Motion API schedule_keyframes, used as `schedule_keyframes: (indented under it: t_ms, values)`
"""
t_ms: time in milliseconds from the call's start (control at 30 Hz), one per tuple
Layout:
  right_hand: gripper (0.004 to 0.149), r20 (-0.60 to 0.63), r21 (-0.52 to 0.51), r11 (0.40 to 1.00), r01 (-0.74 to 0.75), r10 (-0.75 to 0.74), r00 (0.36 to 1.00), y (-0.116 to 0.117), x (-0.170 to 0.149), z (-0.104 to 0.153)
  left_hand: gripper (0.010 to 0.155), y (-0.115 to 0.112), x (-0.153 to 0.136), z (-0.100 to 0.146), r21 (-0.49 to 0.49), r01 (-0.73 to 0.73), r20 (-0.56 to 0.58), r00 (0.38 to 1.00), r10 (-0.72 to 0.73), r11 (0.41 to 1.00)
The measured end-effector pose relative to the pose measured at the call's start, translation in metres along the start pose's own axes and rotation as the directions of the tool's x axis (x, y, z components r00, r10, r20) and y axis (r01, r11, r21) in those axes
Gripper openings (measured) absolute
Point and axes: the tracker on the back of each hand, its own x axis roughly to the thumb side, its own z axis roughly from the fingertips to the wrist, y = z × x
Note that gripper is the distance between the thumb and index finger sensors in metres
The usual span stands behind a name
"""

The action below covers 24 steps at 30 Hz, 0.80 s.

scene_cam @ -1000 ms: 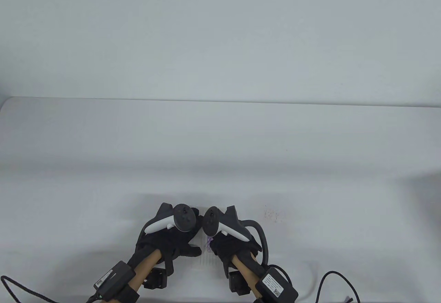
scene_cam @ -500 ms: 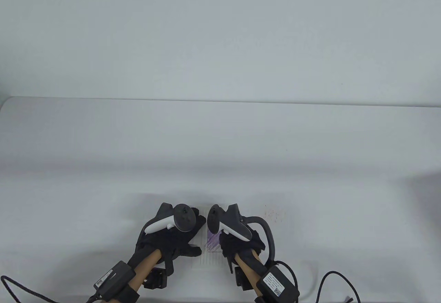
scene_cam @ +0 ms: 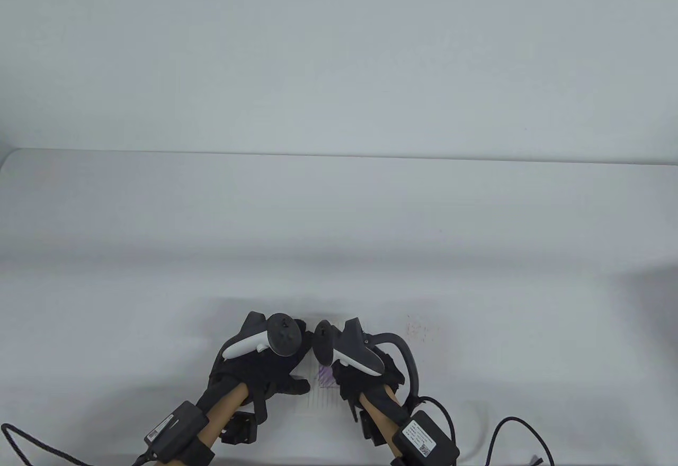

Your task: Apply wax crayon on paper

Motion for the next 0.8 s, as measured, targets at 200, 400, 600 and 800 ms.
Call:
schedule_keyframes:
  t_ms: [200, 400, 600, 800]
  values:
    - [0.041, -0.273, -0.137, 0.981, -0.135, 0.093, 0.958, -0.009, -0.02, -0.003, 0.09, 0.0, 0.0, 0.0, 0.002, -0.001, 0.0, 1.0, 0.001, 1.0]
    - [0.042, -0.094, 0.013, 0.998, 0.067, -0.065, 0.993, -0.002, -0.017, -0.002, 0.09, 0.0, 0.0, 0.0, -0.001, -0.004, 0.001, 1.0, 0.004, 1.0]
    - [0.041, -0.325, -0.188, 0.97, -0.152, 0.085, 0.942, -0.009, -0.026, -0.001, 0.09, 0.0, 0.0, 0.0, 0.0, -0.003, 0.0, 1.0, 0.003, 1.0]
    - [0.04, -0.122, 0.011, 1.0, 0.003, -0.002, 0.993, -0.002, -0.014, 0.003, 0.09, 0.0, 0.0, 0.0, -0.001, -0.006, 0.001, 1.0, 0.006, 1.0]
